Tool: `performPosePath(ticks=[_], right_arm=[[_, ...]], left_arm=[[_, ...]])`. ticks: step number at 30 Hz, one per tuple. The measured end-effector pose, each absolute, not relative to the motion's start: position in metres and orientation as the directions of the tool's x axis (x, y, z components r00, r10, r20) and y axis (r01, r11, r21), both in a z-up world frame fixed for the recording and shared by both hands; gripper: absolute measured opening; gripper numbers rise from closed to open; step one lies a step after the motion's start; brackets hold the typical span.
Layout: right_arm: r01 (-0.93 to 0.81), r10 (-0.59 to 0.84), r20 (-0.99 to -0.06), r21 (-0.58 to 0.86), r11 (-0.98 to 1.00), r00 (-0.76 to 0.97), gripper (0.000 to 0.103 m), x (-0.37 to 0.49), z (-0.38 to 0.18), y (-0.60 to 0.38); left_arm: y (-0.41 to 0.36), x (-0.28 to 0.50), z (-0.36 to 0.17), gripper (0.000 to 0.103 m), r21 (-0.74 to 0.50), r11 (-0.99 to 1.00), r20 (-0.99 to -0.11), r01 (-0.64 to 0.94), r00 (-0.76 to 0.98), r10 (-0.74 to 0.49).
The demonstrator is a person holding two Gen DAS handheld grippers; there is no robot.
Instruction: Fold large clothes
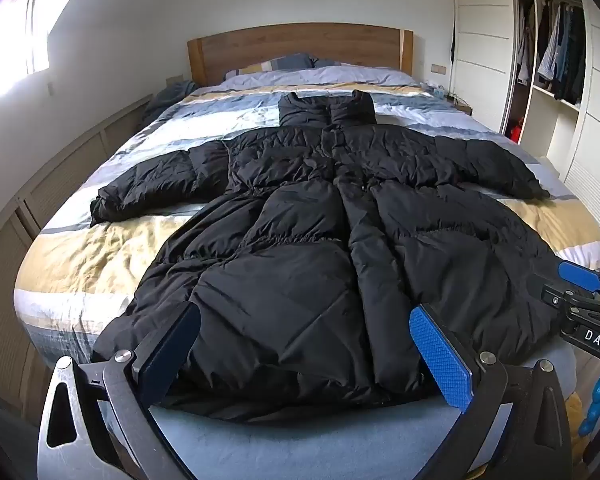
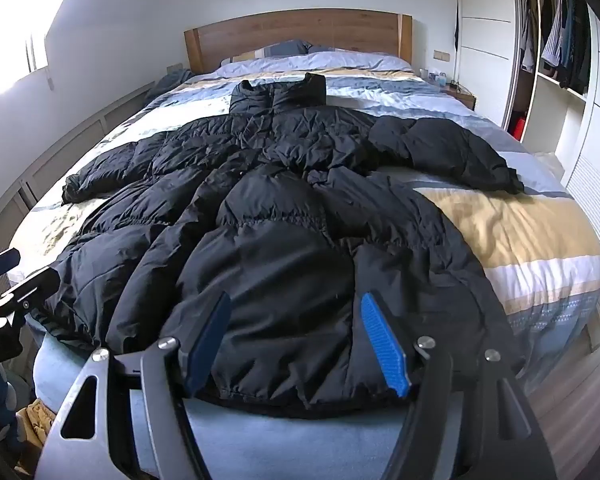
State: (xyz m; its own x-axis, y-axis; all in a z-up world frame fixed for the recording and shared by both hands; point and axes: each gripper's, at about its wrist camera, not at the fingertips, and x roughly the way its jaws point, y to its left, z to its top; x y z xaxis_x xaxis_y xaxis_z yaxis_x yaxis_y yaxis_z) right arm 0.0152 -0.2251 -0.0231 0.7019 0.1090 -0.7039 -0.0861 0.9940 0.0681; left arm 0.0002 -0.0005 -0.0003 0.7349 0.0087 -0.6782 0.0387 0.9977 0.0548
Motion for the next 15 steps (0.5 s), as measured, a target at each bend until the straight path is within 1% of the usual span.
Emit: performPosePath(ticks=[15], right_arm=[[-0.086,0.108,-0.708,0.066,0.994,0.698,0.067,0.0191,-0.0287,-0.2239]], left_arm=[[0.0042,0.0045,-0.0085,0.103,0.027,0.999,-0.700,0.039,0.714,-0.009]])
